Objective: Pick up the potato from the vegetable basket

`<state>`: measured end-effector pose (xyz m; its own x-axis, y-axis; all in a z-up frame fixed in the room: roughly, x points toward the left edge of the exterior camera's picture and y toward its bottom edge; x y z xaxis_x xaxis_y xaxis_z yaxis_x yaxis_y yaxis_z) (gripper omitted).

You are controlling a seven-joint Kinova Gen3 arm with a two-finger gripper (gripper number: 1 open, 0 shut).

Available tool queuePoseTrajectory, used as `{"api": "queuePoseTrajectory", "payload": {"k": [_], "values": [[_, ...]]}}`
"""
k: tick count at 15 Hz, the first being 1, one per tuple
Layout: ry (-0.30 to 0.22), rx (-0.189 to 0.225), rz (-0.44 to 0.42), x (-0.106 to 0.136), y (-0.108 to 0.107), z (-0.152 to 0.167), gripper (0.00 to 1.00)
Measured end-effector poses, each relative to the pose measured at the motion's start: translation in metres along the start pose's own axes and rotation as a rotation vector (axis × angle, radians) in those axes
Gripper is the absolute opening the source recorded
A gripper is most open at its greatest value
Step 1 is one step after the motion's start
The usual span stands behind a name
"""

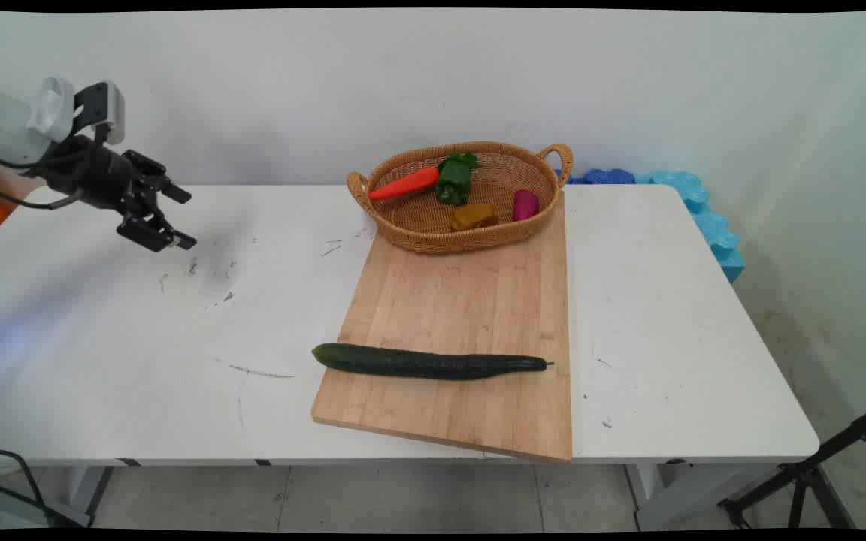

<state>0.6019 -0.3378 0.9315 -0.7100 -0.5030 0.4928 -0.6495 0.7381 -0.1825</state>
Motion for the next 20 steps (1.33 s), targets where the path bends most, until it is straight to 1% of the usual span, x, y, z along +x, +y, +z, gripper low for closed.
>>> {"api": "queuePoseTrajectory", "payload": {"k": [3,6,9,20], "values": [[0.007,0.001,0.003,0.02,0.0,0.007,1.0],[0.02,0.003,-0.001,0.048,0.002,0.019,1.0],[0.038,0.0,-0.009,0.08,0.006,0.039,1.0],[0.145,-0.021,-0.054,0.212,0.018,0.135,1.0]]}}
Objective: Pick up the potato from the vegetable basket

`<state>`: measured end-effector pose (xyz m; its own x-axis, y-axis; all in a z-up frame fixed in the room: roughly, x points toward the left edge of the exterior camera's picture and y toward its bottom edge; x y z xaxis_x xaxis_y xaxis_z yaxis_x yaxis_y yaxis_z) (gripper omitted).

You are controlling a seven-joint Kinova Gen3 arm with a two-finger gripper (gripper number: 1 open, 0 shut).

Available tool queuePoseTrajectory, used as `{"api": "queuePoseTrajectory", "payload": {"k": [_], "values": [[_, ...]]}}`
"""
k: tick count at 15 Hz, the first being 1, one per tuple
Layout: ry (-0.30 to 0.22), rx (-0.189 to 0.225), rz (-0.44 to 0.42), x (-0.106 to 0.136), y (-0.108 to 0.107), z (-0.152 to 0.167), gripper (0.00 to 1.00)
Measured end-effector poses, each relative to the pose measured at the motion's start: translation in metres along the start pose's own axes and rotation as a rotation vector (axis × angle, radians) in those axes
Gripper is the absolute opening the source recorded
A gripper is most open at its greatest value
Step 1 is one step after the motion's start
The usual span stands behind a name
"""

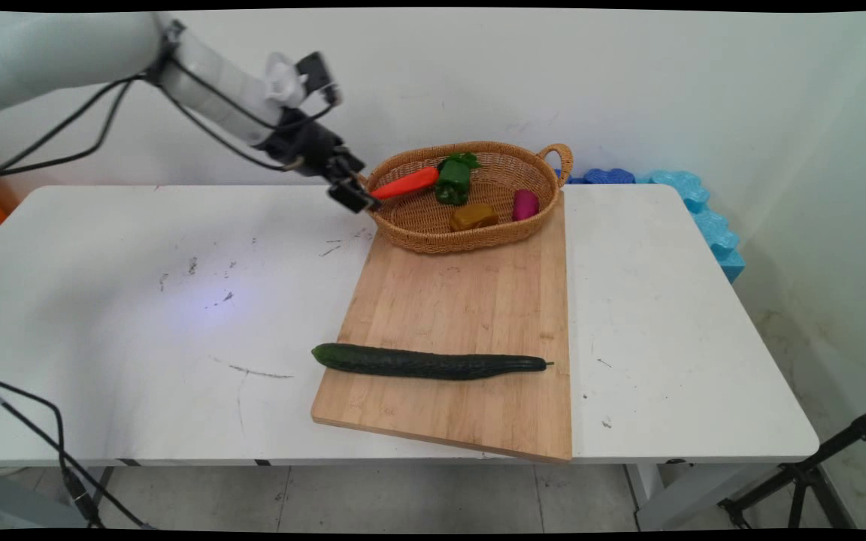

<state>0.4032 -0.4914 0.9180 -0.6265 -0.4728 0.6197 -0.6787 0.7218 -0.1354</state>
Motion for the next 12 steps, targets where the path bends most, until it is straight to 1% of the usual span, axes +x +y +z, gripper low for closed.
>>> {"api": "queuePoseTrajectory", "payload": {"k": [3,6,9,12], "values": [[0.018,-0.009,-0.022,0.022,0.002,0.023,1.0],[0.031,-0.024,-0.064,0.048,0.005,0.055,1.0],[0.029,-0.039,-0.114,0.066,0.006,0.084,1.0],[0.016,-0.049,-0.153,0.076,0.005,0.105,1.0]]}}
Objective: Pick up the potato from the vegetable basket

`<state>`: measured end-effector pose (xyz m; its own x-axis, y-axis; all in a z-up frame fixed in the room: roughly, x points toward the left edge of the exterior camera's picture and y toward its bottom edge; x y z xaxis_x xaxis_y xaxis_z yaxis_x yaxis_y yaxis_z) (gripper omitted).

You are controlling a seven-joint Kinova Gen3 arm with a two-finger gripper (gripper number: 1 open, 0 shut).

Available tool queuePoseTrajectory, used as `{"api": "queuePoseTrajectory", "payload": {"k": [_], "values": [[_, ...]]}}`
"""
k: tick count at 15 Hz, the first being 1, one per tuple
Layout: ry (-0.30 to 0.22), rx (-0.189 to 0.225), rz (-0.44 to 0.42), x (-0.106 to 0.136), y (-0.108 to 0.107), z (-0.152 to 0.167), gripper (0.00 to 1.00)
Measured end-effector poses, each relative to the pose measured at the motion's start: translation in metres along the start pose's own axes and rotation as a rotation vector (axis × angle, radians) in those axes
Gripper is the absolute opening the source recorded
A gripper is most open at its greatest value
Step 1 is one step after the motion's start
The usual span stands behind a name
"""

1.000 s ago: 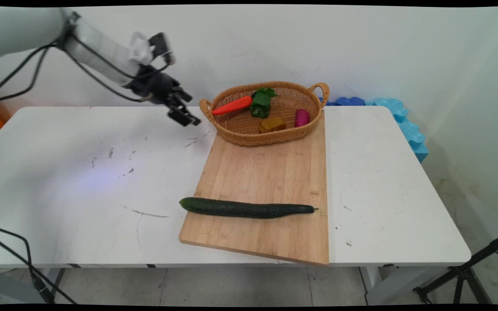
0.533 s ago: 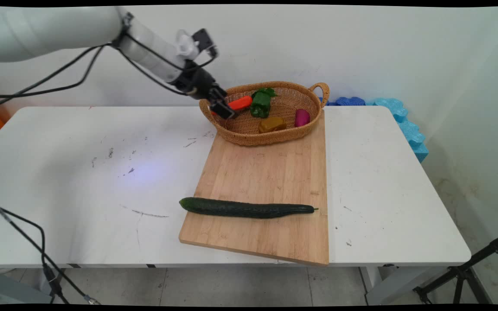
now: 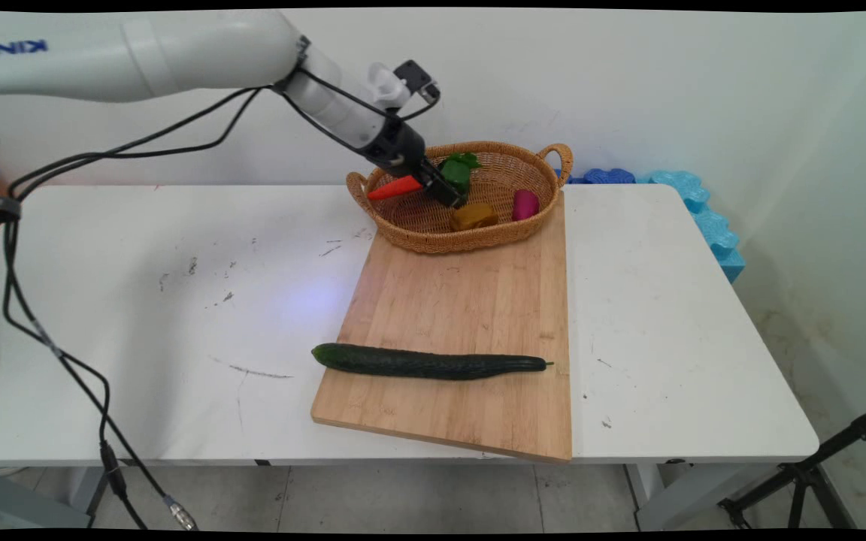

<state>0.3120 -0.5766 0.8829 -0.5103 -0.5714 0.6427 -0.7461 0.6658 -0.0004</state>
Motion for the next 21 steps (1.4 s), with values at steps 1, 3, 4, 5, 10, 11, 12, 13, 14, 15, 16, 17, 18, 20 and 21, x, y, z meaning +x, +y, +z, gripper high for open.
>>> {"api": "queuePoseTrajectory", "payload": {"k": [1,3,4,5,10,11,12,13,14,15,16,17,18,20,21], "values": [[-0.008,-0.004,-0.018,0.003,0.0,0.009,1.0],[-0.023,-0.014,-0.047,0.007,0.0,0.024,1.0],[-0.032,-0.019,-0.06,0.008,0.0,0.031,1.0],[-0.038,-0.023,-0.068,0.01,0.0,0.037,1.0],[-0.07,-0.038,-0.099,0.015,0.0,0.058,1.0],[-0.074,-0.04,-0.102,0.016,-0.001,0.06,1.0],[-0.08,-0.042,-0.107,0.016,-0.001,0.063,1.0],[-0.088,-0.045,-0.112,0.017,-0.001,0.067,1.0],[-0.093,-0.048,-0.115,0.018,-0.001,0.07,1.0],[-0.097,-0.051,-0.117,0.019,-0.001,0.073,1.0],[-0.103,-0.053,-0.119,0.019,-0.001,0.075,1.0],[-0.107,-0.055,-0.12,0.02,-0.001,0.077,1.0],[-0.112,-0.057,-0.12,0.02,0.0,0.079,1.0],[-0.119,-0.061,-0.119,0.021,0.0,0.083,1.0],[-0.122,-0.063,-0.118,0.022,0.0,0.084,1.0]]}}
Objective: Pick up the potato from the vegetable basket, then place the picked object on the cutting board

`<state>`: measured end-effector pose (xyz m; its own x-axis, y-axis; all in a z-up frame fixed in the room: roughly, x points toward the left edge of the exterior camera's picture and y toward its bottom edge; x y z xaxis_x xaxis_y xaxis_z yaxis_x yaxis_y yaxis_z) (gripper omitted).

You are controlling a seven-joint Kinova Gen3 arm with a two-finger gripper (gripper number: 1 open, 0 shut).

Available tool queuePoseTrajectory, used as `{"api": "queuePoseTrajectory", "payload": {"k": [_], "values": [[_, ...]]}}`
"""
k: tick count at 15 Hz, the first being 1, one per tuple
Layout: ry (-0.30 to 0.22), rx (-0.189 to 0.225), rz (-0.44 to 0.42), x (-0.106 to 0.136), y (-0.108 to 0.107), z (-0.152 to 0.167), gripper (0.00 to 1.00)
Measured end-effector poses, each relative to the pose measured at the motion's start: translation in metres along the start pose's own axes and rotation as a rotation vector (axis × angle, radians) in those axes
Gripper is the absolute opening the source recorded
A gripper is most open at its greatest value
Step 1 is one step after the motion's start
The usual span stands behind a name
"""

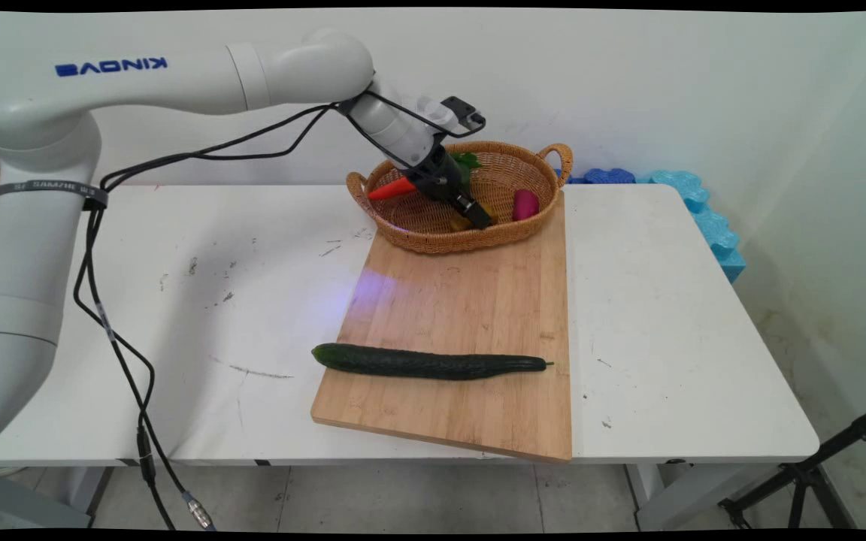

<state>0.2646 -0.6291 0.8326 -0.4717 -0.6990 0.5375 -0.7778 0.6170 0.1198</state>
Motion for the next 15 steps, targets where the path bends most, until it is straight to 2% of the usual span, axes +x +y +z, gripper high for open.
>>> {"api": "queuePoseTrajectory", "payload": {"k": [1,9,15], "values": [[-0.001,-0.001,0.001,0.001,0.0,0.001,0.0],[-0.016,0.007,0.023,0.005,0.0,0.006,0.0],[0.0,0.024,0.056,0.013,0.001,-0.003,0.0]]}}
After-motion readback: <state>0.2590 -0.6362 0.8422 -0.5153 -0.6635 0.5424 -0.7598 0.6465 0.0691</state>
